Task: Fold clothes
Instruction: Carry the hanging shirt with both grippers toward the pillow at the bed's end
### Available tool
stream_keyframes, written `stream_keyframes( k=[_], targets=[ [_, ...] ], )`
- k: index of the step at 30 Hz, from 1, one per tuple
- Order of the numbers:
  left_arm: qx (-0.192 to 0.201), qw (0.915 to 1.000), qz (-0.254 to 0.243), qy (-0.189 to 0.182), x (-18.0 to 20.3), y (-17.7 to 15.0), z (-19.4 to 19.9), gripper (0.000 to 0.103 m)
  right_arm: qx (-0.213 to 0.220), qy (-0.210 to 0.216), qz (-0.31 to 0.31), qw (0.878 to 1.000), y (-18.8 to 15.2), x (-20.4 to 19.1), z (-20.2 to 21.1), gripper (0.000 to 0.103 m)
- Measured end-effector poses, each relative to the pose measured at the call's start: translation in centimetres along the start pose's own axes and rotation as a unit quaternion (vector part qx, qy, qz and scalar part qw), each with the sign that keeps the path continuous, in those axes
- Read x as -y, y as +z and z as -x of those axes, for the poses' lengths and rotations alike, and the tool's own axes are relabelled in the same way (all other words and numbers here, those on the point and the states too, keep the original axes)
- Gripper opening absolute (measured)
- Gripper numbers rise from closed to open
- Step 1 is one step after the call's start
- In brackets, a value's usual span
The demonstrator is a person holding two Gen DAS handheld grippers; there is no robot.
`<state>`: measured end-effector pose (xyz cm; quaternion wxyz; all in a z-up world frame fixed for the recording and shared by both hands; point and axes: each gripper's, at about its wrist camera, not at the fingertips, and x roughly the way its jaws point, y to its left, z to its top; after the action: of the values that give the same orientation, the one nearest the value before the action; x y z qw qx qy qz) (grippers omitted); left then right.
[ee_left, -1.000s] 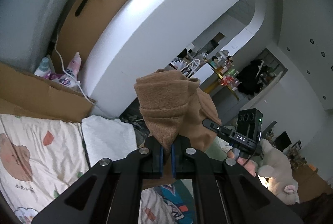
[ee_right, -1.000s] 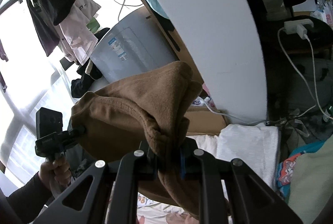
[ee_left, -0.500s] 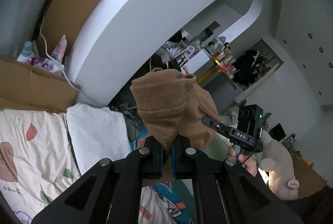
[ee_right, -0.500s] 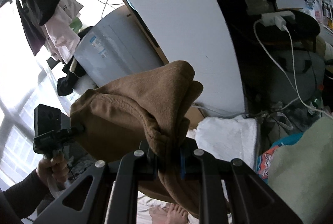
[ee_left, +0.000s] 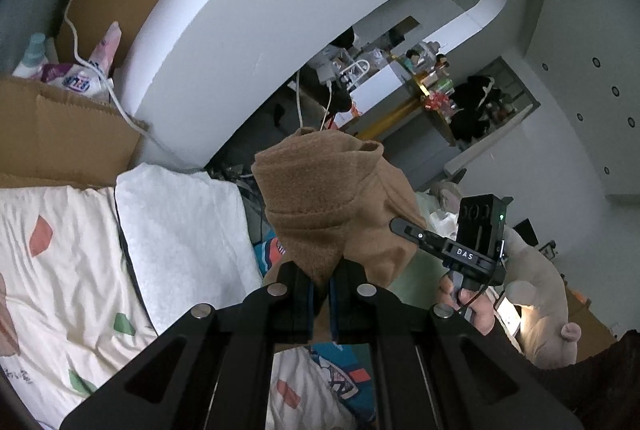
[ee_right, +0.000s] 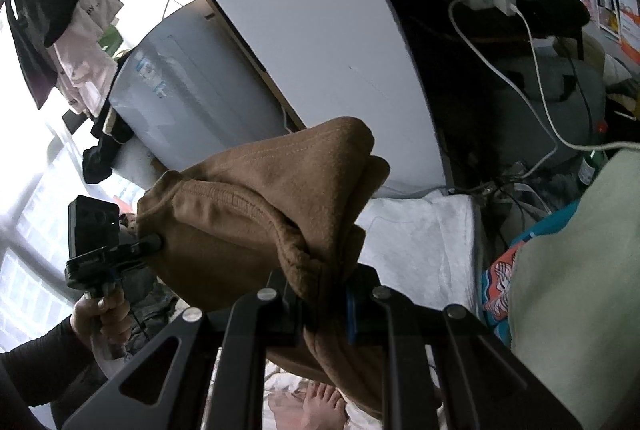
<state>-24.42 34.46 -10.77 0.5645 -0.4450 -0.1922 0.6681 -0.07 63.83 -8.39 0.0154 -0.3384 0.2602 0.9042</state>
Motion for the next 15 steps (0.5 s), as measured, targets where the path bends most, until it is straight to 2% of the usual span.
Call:
stream_keyframes(
  k=[15],
  targets=[
    [-0.013,0.9985,0.044,-0.031,-2.2,-3.2,-4.9,0.004,-0.017,-0.055,-0.02,0.998,-1.9,4.6,-1.8,0.014]
  ],
)
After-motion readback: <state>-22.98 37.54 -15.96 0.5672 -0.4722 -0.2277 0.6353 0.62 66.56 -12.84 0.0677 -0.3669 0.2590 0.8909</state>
